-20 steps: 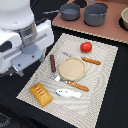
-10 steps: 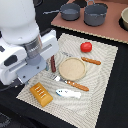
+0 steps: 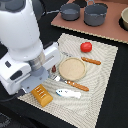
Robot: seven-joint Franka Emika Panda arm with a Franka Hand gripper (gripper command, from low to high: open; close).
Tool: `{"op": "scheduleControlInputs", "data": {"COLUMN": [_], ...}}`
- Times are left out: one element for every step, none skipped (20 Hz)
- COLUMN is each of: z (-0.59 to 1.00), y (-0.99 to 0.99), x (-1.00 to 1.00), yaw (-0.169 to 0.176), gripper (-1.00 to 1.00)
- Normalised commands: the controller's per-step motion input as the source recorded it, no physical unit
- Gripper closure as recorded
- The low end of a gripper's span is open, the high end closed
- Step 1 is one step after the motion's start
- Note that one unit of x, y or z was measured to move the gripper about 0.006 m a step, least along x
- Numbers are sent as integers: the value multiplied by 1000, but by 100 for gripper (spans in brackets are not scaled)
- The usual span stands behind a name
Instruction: Interact with the objects in diverse but meaningful ways.
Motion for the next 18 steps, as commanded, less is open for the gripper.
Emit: {"op": "scheduleControlInputs", "data": {"z": [-231,-223,-226,-223,-237,-254,-257,-251,-263,-257,-251,-254,-254,-240,-243,-246,-257,-251], "y": [-280,-263,-254,-260,-254,-249,-229,-186,-206,-183,-189,-189,-183,-174,-169,-169,-180,-157], "x": [351,351,349,306,346,274,271,254,234,240,211,189,209,189,183,194,154,191], "yaw": [-29,-28,-27,-28,-24,-25,-25,-21,-21,-20,-19,-20,-17,-17,-18,-16,-18,-16], "gripper": [-100,-100,-100,-100,-100,-100,-100,-100,-100,-100,-100,100,100,100,100,100,100,100]}}
